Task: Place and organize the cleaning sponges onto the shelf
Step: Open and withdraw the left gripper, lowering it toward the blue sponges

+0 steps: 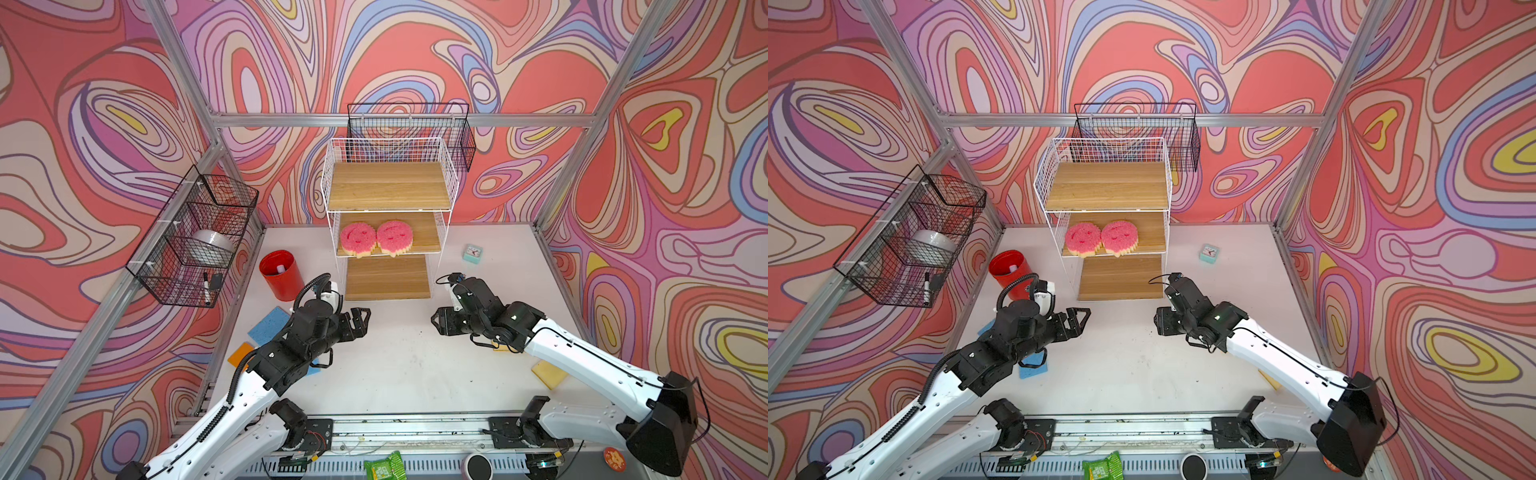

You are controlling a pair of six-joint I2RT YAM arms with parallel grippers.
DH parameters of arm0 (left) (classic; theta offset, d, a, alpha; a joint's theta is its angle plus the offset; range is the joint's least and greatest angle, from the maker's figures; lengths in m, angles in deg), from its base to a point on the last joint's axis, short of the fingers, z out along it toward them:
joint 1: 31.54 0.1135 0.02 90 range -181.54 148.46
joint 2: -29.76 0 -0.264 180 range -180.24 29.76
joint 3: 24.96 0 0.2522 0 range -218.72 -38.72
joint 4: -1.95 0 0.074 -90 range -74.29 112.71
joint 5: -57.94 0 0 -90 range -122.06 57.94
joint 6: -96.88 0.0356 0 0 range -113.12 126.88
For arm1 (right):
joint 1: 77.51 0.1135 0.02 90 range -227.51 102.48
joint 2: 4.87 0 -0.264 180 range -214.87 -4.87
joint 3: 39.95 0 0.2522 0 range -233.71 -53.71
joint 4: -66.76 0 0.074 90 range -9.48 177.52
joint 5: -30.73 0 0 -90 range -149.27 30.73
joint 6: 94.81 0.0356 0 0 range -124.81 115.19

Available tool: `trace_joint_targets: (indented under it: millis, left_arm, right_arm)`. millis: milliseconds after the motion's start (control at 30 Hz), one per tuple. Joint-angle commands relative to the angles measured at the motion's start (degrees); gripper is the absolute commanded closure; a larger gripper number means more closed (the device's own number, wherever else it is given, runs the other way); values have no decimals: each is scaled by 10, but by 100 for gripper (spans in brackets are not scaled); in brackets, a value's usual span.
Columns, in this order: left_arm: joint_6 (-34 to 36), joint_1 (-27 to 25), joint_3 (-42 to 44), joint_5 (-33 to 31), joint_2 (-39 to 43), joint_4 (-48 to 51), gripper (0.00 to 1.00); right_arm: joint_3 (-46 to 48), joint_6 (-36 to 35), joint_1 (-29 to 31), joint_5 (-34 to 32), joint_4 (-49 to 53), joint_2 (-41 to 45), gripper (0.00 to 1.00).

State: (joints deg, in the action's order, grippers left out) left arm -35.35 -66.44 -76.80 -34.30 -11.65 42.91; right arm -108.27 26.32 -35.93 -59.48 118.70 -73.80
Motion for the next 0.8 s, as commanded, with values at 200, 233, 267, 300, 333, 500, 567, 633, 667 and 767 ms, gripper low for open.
trace_joint_targets:
  millis: [200, 233, 267, 300, 333, 500, 567, 633, 667, 767]
  left_arm:
    - [-30, -2, 13, -116, -53, 172, 0]
    - [-34, -1, 17, -123, -56, 175, 0]
    - [-39, -1, 20, -133, -58, 181, 0]
    - [-43, -1, 21, -145, -61, 190, 0]
    - [-46, 0, 21, -158, -64, 198, 0]
    - [-75, 1, 21, -224, -70, 239, 0]
    - [-91, 5, 26, -243, -76, 248, 0]
    - [-100, 15, 33, -244, -78, 247, 0]
    - [-104, 20, 38, -240, -76, 245, 0]
    - [-115, 53, 63, -226, -70, 229, 0]
  right_arm:
    - [7, -18, -3, 35, -68, -65, 37]
    - [8, -21, -3, 36, -75, -70, 37]
    - [11, -24, -3, 36, -83, -75, 36]
    - [13, -28, -3, 38, -93, -78, 36]
    - [17, -29, -3, 43, -102, -82, 36]
    - [36, -37, -3, 80, -157, -104, 36]
    - [39, -44, -3, 89, -171, -113, 35]
    - [39, -50, -3, 99, -180, -120, 35]
    - [40, -53, -3, 105, -187, -124, 35]
    - [45, -58, -4, 127, -198, -131, 35]
